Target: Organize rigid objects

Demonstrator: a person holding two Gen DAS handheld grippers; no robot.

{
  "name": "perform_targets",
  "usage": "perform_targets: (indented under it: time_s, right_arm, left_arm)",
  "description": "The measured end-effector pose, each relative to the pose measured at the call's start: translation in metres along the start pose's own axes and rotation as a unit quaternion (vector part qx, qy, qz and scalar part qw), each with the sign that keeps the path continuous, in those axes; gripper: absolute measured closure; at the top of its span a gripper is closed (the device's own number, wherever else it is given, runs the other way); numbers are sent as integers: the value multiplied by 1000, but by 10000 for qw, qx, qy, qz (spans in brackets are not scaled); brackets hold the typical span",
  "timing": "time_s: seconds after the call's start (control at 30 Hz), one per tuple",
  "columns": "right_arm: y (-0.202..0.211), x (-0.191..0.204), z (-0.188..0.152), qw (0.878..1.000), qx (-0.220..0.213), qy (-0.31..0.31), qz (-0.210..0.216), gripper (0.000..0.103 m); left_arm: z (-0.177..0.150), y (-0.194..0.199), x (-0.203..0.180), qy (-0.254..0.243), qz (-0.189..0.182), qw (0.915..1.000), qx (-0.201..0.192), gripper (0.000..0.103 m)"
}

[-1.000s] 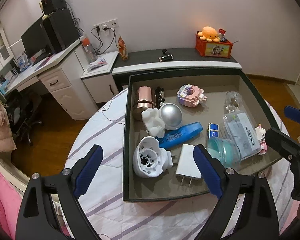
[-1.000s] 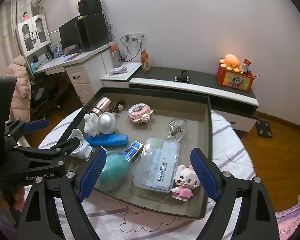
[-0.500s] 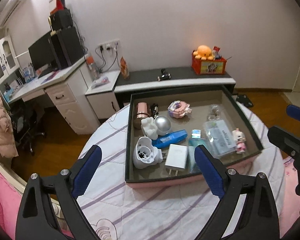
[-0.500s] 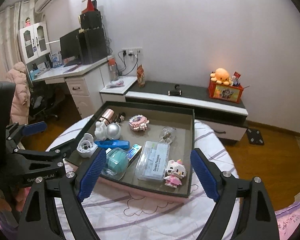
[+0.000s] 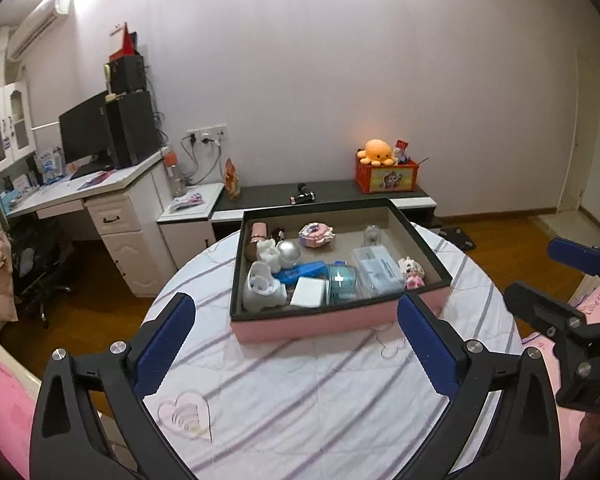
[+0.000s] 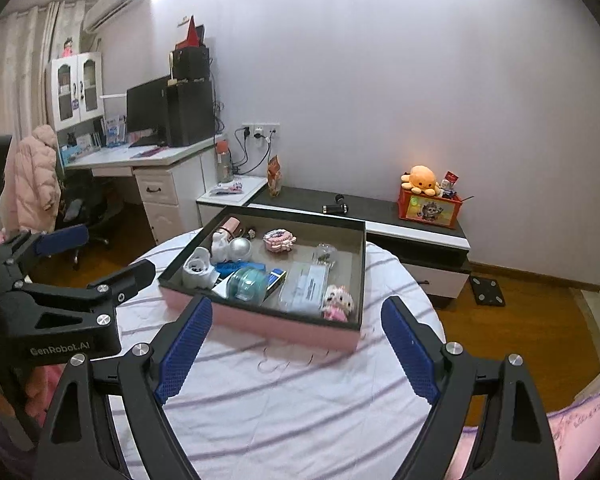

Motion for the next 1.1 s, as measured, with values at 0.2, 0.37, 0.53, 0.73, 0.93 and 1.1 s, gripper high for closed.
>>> perform_targets:
  time_s: [0.2,0.37,0.53,0.73,0.93,1.1]
  right_arm:
    - [27,0,-28,9997,-102,-142,-159,15]
    - [43,-1,-47,9988,-297,-366,-110,15]
    - [61,0,-51,9958,-798,-367,-271,15]
    - [74,-2,-56,9890,-1329,-425,-501,15]
    - [80,0,-65,9816,-1704,-210,-839,15]
    - [84,1,-70,9771,-1882,-180,-979,15]
  left_arm:
    - [-26,34,-4,213,-41,9987,-455,0]
    - [-41,57,-7,28,248,9966,-781,0]
    - [-47,76,-7,68,315,9924,-1188,0]
    - [-55,85,-7,84,437,9866,-1568,0]
    - [-64,84,-7,122,352,9835,-1770,0]
    - [-71,83,-9,42,317,9810,-1913,0]
Point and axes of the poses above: each gripper's, at about its wrist camera, not at the fingertips, and y roughly against the way its jaws point, x to its left, z to its top, the point moved 6 cm from there along -y, roughly the way its jaws point, and after that the axes turned 1 degree about x, right-handed, at the moved point
